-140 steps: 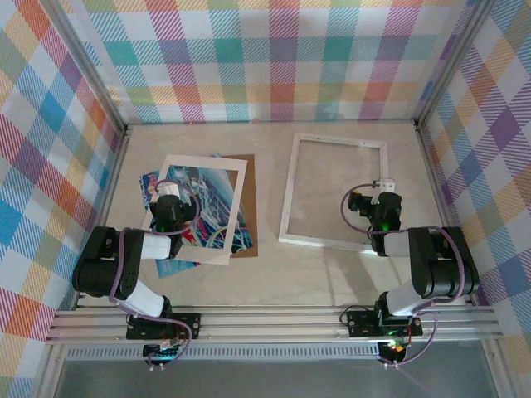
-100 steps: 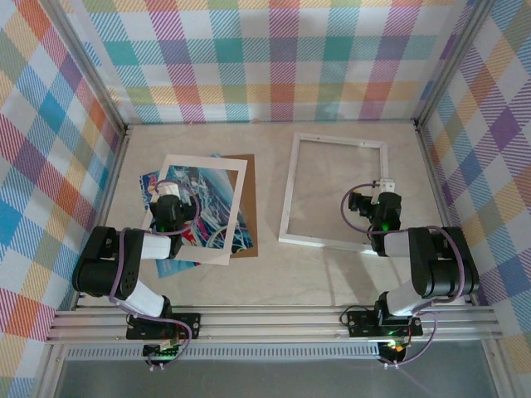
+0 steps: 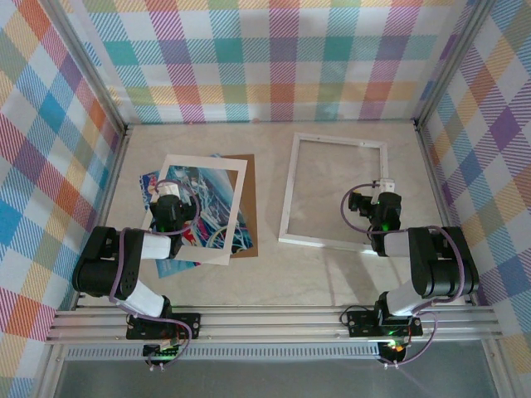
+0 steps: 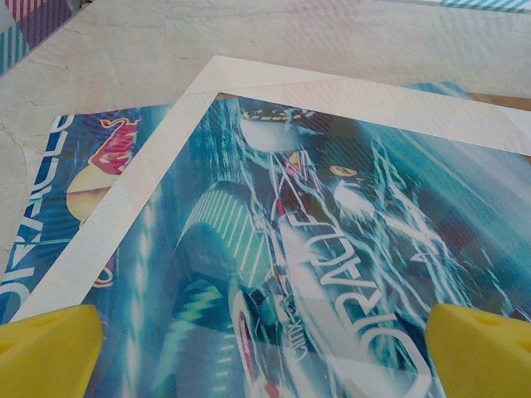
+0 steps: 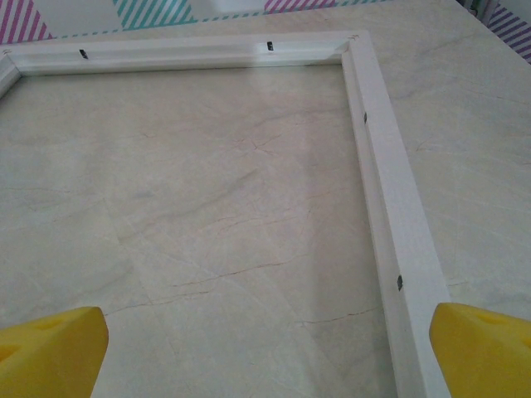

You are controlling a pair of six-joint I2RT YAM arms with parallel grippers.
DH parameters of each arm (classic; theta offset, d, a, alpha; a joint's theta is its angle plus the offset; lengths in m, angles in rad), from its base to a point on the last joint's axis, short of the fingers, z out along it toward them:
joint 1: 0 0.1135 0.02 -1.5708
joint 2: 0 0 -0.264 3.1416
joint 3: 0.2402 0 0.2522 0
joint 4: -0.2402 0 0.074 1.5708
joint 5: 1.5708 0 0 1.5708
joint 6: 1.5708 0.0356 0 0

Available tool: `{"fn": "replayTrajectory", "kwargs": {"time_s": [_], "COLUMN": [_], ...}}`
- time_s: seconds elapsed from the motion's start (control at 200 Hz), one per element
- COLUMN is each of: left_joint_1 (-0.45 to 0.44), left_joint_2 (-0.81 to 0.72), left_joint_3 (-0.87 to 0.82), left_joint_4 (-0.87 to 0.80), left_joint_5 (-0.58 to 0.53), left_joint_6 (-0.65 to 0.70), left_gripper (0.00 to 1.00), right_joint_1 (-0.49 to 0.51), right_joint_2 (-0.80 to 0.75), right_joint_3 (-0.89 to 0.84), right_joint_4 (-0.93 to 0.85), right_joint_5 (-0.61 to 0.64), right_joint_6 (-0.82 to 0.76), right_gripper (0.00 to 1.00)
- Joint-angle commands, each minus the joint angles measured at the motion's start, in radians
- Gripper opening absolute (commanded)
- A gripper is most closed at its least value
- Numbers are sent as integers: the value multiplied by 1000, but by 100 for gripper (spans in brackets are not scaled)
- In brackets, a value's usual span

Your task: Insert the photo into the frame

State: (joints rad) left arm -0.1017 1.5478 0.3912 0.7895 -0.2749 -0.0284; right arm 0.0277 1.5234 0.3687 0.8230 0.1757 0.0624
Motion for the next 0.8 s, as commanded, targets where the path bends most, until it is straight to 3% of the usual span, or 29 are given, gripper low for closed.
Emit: {"fn": "replayTrajectory", "kwargs": {"time_s": [0.0,0.36,0.505,0.605,0.795], "left_joint_1": [0,0,-21,-29,-36], "left_joint_2": [9,7,-39,-110,-128], "left_joint_3": [18,15,56,203,321], "left_joint_4": [27,37,-79,-406,-607], "left_joint_5": [-14,-19,-41,-68,-136], "left_joint_6": [17,19,36,10,-121], "left_gripper": [100,100,100,100,100], "right_joint_1": [9,15,27,36,55], "right_joint_2": [8,-11,-42,-142,-179], "right_joint_3": [26,29,37,145,353], "right_joint_4": [33,19,-18,-301,-634], "right_joint_5": [2,-1,3,52,-12], "right_joint_6": [-13,-25,-40,-33,164], "right_gripper": [99,99,99,99,99]}}
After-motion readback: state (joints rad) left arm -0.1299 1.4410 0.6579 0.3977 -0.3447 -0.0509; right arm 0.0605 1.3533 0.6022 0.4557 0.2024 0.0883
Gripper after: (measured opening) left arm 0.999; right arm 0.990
